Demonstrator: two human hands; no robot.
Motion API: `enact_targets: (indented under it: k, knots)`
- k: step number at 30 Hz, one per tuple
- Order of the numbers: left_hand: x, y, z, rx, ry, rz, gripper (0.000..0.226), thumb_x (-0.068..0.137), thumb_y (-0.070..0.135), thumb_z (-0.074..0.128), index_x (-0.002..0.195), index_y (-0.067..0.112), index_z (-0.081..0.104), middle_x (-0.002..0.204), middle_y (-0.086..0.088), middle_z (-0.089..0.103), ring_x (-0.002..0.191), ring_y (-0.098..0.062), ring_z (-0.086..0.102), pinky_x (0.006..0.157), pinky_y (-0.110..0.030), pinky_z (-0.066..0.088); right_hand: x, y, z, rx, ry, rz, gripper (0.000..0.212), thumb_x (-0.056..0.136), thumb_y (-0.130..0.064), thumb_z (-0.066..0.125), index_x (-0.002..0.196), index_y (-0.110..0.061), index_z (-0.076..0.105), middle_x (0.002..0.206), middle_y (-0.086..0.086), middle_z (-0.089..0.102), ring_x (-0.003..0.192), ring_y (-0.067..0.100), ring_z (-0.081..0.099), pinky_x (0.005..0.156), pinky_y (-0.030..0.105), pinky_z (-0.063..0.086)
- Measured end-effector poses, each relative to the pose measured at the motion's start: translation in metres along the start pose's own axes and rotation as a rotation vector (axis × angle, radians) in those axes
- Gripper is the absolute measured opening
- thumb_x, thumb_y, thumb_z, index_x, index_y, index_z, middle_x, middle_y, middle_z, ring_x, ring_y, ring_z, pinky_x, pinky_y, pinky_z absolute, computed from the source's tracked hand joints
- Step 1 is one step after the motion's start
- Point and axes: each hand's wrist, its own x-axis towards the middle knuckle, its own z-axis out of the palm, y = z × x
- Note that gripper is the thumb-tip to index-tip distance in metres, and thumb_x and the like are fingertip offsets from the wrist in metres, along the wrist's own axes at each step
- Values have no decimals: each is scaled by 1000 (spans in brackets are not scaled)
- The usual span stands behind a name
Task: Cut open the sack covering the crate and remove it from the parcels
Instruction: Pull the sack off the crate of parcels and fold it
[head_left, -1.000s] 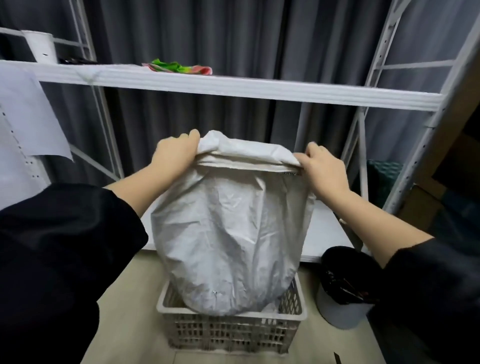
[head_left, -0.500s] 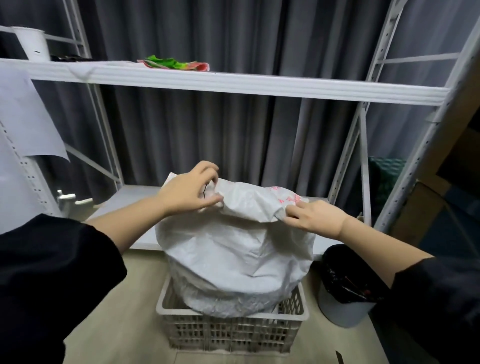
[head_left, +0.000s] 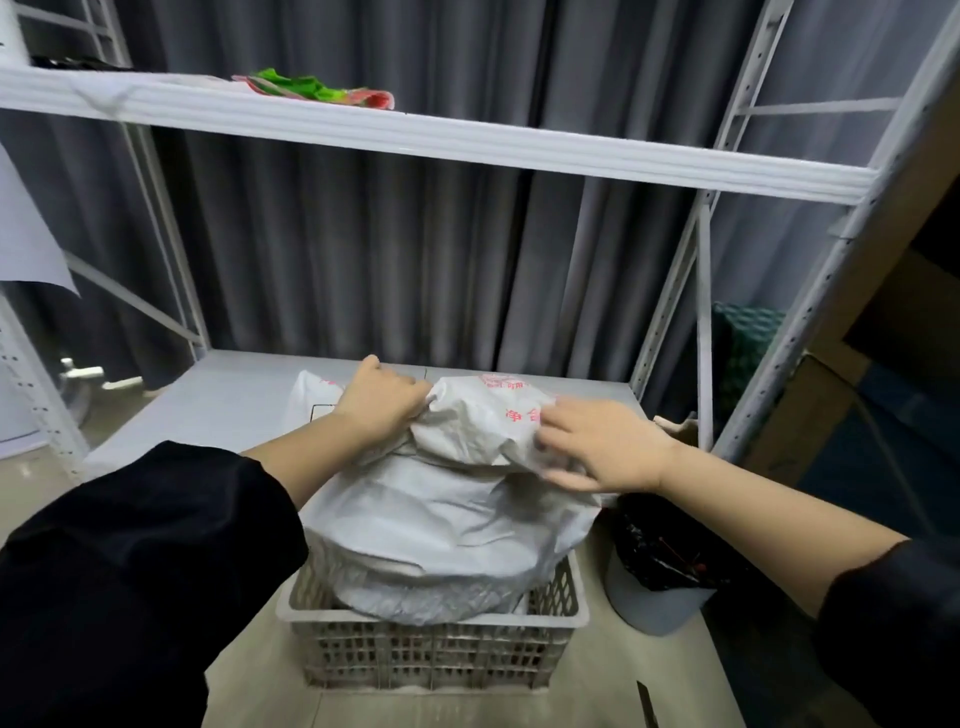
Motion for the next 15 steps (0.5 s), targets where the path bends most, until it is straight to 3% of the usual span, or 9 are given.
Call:
enact_targets:
  k: [2, 4, 6, 7, 10, 12, 13, 15]
  knots:
    - [1, -4, -2, 7, 139, 69, 21, 62, 13, 70, 75, 21, 55, 61, 3, 56, 54, -23, 55, 60, -30, 21, 16, 2, 3, 69, -26, 325, 58, 77, -54, 58, 122, -20, 50, 122, 4, 54, 110, 25, 53, 84, 38, 48]
    - [-1, -8, 0, 31, 310, 197, 24, 54, 6, 68, 66, 19, 52, 52, 3, 49, 44, -21, 48, 53, -29, 24, 28, 7, 9, 223, -276, 580, 104, 66, -62, 68, 149, -23, 20, 153, -2, 26, 141, 21, 25, 109, 42, 28]
    - [-5, -8, 4, 72, 444, 306, 25, 59, 2, 62, 76, 17, 51, 55, 1, 49, 47, -21, 46, 53, -29, 31, 34, 12, 16, 324, -478, 678, 130, 56, -65, 76, 152, -27, -4, 160, -6, 6, 148, 20, 7, 116, 49, 15]
    - [-7, -8, 4, 82, 483, 335, 31, 61, 1, 62, 82, 17, 47, 58, 0, 49, 49, -21, 45, 54, -30, 34, 35, 14, 22, 344, -521, 704, 135, 54, -64, 78, 151, -28, -8, 160, -5, 6, 147, 22, 10, 115, 52, 15]
    - [-13, -8, 1, -43, 438, 347, 36, 65, 6, 71, 86, 19, 44, 71, 0, 53, 59, -24, 50, 58, -30, 36, 36, 3, 46, 379, -528, 796, 121, 61, -52, 77, 151, -23, 2, 153, 3, 30, 137, 25, 35, 106, 48, 28]
    - [-17, -9, 0, -344, 176, 208, 33, 73, 31, 72, 97, 21, 51, 104, 0, 55, 90, -25, 57, 71, -31, 38, 35, -3, 61, 314, -481, 828, 86, 72, -41, 70, 142, -17, 27, 140, 6, 44, 128, 27, 43, 100, 43, 33]
    - [-19, -13, 1, -481, -30, 71, 51, 72, 44, 71, 113, 23, 49, 126, -1, 47, 111, -25, 52, 84, -32, 39, 33, -2, 65, 274, -465, 834, 68, 76, -36, 66, 134, -16, 37, 131, 7, 48, 123, 28, 46, 96, 42, 35]
    - [-23, -27, 5, -497, -359, -112, 104, 62, 57, 74, 146, 26, 21, 155, -4, 18, 138, -24, 32, 107, -40, 31, 28, 0, 66, 257, -444, 849, 46, 80, -28, 61, 121, -15, 46, 120, 8, 50, 116, 30, 49, 86, 38, 39]
